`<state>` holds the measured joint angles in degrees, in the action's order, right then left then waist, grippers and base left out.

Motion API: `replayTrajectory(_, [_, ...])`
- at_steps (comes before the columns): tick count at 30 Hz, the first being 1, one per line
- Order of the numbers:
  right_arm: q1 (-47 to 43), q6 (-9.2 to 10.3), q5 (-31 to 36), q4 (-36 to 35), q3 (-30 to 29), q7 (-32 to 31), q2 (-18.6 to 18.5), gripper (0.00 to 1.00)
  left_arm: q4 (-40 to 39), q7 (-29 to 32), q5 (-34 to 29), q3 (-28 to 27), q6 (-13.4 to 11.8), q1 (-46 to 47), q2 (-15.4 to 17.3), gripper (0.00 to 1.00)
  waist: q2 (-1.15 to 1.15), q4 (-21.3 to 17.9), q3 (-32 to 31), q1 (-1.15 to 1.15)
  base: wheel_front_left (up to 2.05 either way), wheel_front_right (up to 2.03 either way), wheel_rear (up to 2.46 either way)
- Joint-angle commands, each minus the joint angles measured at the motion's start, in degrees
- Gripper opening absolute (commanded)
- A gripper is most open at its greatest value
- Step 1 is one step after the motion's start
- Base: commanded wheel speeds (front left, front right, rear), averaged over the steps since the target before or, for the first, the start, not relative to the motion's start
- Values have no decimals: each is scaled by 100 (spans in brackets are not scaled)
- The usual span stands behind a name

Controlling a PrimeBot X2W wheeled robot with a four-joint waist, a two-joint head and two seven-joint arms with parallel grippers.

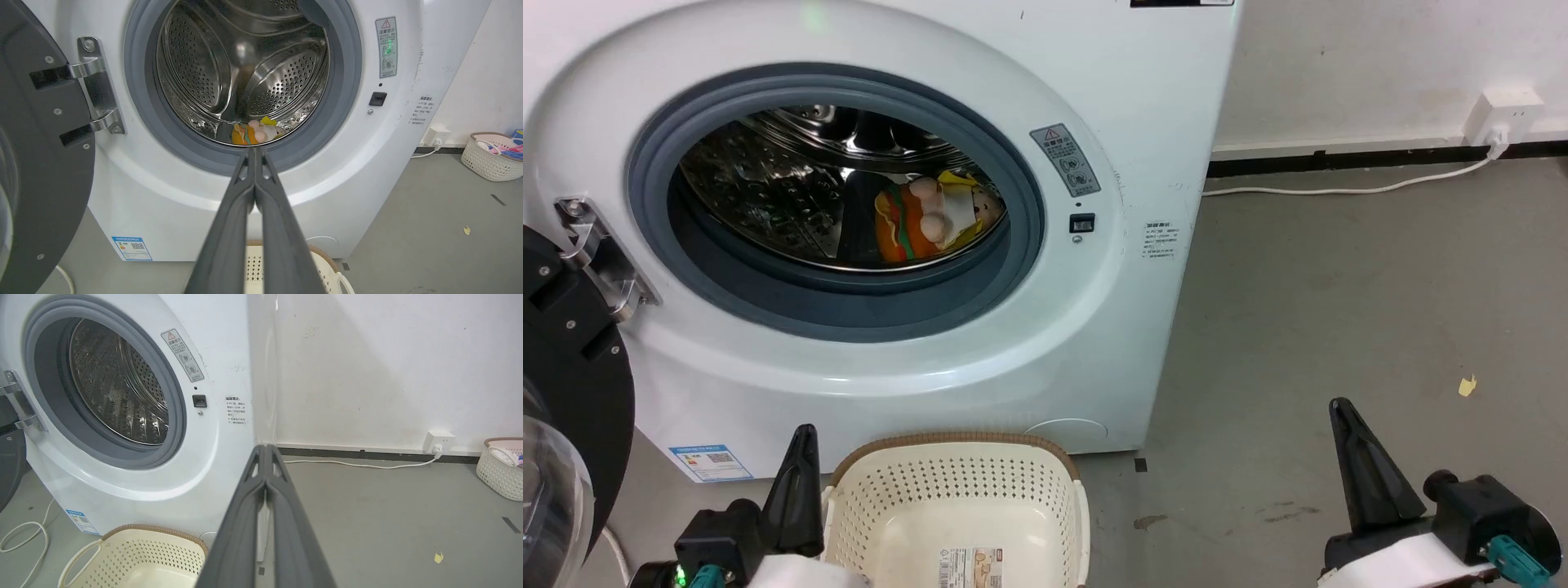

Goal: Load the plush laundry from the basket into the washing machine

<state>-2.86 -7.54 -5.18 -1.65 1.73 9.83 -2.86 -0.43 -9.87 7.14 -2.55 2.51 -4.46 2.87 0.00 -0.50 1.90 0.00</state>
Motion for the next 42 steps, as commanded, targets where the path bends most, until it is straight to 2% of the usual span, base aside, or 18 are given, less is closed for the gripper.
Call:
replayTrajectory(1, [90, 2, 52, 23, -20, -32, -1, 0, 10, 40, -49, 14, -33, 103, 2, 0, 0, 1, -4, 0, 0, 0, 0])
replayTrajectory(42, [192, 4, 294, 97, -99, -525, -1, 0, 27, 531, -394, 139, -146, 281, 1, 0, 0, 27, -101, 0, 0, 0, 0])
